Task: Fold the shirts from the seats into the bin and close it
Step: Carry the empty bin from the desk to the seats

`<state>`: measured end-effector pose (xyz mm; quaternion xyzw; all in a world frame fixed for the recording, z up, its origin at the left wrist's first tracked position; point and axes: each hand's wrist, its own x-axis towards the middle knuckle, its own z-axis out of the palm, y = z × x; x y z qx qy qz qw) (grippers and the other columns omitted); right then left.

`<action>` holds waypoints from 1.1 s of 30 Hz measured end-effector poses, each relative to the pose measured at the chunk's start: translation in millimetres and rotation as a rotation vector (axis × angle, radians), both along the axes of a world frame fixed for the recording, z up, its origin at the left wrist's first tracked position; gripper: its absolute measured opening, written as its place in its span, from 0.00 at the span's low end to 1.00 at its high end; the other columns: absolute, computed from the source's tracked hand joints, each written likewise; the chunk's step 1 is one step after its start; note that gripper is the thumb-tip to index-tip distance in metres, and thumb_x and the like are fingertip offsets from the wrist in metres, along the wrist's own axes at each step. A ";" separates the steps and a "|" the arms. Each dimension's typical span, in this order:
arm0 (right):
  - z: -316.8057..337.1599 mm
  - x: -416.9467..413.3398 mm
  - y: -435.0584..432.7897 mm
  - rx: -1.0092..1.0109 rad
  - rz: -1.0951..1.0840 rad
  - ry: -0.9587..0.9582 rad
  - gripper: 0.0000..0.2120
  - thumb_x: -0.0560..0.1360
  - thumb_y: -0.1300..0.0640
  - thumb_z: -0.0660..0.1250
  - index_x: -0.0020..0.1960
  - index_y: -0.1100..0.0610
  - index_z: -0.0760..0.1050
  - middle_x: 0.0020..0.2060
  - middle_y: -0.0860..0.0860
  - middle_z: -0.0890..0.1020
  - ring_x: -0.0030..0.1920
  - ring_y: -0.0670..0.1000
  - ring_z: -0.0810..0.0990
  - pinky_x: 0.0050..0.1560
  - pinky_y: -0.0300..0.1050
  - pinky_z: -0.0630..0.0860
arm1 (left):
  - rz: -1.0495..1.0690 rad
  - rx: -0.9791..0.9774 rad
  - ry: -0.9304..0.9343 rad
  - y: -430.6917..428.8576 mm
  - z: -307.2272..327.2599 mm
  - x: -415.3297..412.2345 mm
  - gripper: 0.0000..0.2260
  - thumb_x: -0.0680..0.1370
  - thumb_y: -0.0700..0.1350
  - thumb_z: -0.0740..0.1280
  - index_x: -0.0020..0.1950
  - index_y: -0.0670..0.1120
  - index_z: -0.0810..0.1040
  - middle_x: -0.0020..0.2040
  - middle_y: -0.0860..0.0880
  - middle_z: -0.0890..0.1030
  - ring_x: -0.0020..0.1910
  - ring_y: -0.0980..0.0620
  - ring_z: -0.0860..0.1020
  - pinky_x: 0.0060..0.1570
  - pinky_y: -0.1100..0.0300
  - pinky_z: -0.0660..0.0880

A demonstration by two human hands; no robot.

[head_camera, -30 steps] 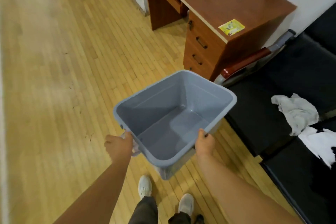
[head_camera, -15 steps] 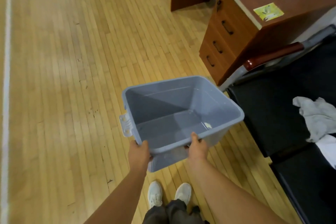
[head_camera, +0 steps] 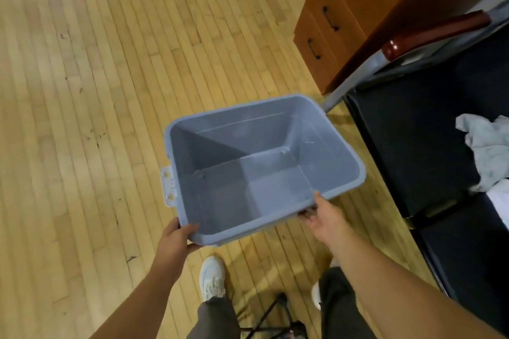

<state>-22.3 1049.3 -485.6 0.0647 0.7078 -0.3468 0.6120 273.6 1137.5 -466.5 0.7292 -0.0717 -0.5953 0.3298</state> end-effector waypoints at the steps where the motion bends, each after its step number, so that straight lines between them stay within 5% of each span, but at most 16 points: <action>1: -14.9 -7.3 1.2 0.005 0.003 -0.011 0.12 0.83 0.56 0.61 0.64 0.58 0.70 0.57 0.60 0.78 0.53 0.59 0.79 0.50 0.58 0.81 | 0.020 0.003 0.010 1.0 -12.2 -5.6 0.12 0.80 0.33 0.63 0.62 0.41 0.73 0.56 0.42 0.77 0.54 0.40 0.79 0.49 0.43 0.80; 3: -44.9 -22.4 4.3 0.002 0.010 -0.035 0.11 0.83 0.55 0.60 0.65 0.56 0.69 0.53 0.57 0.79 0.49 0.58 0.79 0.39 0.53 0.82 | 0.077 -0.006 0.026 3.7 -38.8 -23.8 0.10 0.80 0.33 0.63 0.61 0.42 0.74 0.55 0.43 0.78 0.53 0.41 0.79 0.50 0.44 0.80; 8: -132.8 -71.1 10.6 -0.011 0.054 -0.104 0.07 0.84 0.56 0.57 0.56 0.56 0.73 0.49 0.56 0.81 0.48 0.56 0.79 0.58 0.58 0.75 | 0.213 0.015 -0.004 19.8 -126.2 -80.3 0.08 0.82 0.37 0.63 0.61 0.43 0.75 0.57 0.42 0.79 0.56 0.41 0.79 0.54 0.44 0.79; 13: -218.5 -127.6 33.1 0.003 0.120 -0.123 0.10 0.85 0.55 0.56 0.59 0.57 0.73 0.53 0.57 0.82 0.53 0.56 0.81 0.49 0.53 0.78 | 0.261 0.057 0.020 52.3 -216.8 -129.5 0.09 0.83 0.37 0.62 0.62 0.42 0.75 0.62 0.40 0.80 0.60 0.39 0.79 0.64 0.40 0.74; 18: -273.7 -159.7 75.5 0.035 0.121 -0.157 0.12 0.85 0.55 0.55 0.65 0.57 0.70 0.54 0.56 0.81 0.53 0.56 0.81 0.48 0.51 0.78 | 0.202 0.090 -0.049 81.9 -269.2 -165.3 0.10 0.84 0.37 0.60 0.65 0.43 0.71 0.56 0.46 0.79 0.54 0.45 0.79 0.54 0.50 0.77; 24: -295.7 -170.8 128.2 0.115 0.243 -0.101 0.17 0.84 0.52 0.58 0.70 0.55 0.66 0.63 0.57 0.78 0.56 0.58 0.82 0.50 0.52 0.80 | -0.008 0.295 -0.304 130.3 -308.9 -172.4 0.04 0.82 0.44 0.65 0.55 0.45 0.75 0.56 0.39 0.80 0.48 0.43 0.80 0.53 0.41 0.79; 29: -287.9 -167.9 139.3 0.210 0.468 0.019 0.21 0.83 0.49 0.59 0.72 0.57 0.67 0.63 0.56 0.77 0.55 0.56 0.82 0.47 0.49 0.81 | -0.218 0.467 -0.442 126.5 -305.3 -165.2 0.10 0.80 0.41 0.65 0.60 0.41 0.77 0.53 0.41 0.81 0.50 0.41 0.80 0.55 0.46 0.79; 33: -268.4 -167.0 119.9 0.313 0.704 0.144 0.22 0.82 0.44 0.60 0.65 0.60 0.73 0.57 0.57 0.80 0.51 0.58 0.82 0.42 0.50 0.81 | -0.335 0.455 -0.476 84.4 -277.7 -165.6 0.07 0.78 0.38 0.63 0.53 0.37 0.75 0.44 0.40 0.78 0.38 0.45 0.74 0.36 0.55 0.71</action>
